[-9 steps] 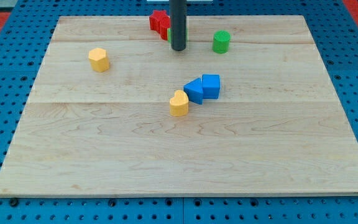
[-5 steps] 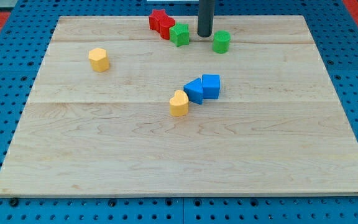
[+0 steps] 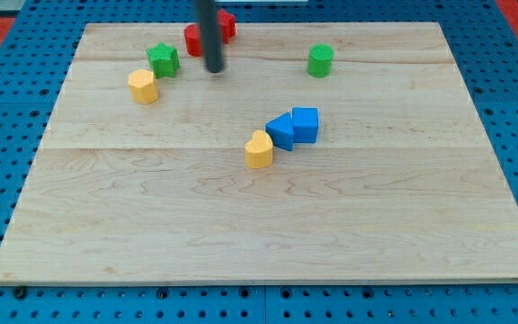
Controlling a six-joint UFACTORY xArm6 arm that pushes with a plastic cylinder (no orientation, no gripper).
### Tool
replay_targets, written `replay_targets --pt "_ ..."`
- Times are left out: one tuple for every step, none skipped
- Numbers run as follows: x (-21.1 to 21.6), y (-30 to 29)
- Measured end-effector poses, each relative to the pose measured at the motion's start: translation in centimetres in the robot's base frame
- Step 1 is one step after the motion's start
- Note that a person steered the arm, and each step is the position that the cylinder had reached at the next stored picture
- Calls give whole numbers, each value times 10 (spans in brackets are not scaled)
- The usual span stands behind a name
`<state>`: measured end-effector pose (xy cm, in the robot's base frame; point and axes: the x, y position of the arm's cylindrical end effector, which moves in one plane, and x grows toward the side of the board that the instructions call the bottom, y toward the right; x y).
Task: Form a diagonal line with red blocks green star and hexagon
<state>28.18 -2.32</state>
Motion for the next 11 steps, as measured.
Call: replay_targets --pt "-57 58" --pt "-89 44" --pt "-89 12" --pt "-80 -30" --pt "-38 -57" --pt "-9 -59" --pt "1 -55" --pt "-13 -50" --pt "44 -35" --pt "106 -93" --pt "105 -168"
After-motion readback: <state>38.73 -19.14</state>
